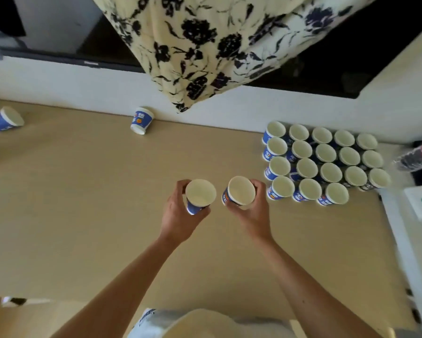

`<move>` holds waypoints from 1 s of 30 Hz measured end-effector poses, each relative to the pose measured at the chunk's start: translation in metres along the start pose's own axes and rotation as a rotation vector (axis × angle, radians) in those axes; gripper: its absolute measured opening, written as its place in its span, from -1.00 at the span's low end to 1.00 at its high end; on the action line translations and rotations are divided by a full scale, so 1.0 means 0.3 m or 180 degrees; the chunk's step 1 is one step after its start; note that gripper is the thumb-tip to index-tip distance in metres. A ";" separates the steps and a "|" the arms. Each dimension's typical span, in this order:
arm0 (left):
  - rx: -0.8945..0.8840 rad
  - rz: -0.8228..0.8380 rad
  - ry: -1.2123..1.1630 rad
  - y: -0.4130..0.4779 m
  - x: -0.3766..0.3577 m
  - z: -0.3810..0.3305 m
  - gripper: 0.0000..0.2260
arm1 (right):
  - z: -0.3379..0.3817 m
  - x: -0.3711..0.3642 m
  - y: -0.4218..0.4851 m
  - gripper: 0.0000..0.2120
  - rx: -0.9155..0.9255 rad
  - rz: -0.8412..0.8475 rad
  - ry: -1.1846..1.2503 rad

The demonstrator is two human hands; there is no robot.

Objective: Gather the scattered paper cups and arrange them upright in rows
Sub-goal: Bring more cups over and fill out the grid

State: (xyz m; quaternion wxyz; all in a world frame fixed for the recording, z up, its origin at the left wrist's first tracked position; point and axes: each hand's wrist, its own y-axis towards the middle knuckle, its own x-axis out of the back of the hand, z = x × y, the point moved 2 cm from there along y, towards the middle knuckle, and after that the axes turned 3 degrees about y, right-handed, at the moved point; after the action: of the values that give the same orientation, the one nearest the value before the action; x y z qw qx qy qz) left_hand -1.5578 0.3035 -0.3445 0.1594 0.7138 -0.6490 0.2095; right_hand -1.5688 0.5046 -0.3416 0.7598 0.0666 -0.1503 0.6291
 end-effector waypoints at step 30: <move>-0.0291 0.0775 0.0335 -0.165 -0.788 -0.491 -0.42 | -0.629 1.071 0.320 -0.46 -0.0581 -0.1283 -0.0126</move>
State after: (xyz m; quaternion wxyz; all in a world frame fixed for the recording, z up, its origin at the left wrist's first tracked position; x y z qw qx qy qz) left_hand -1.5388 0.5854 -0.3351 0.1990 0.6097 -0.7304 0.2347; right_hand -1.5829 0.8791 -0.4282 0.8699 0.0386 -0.2052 0.4468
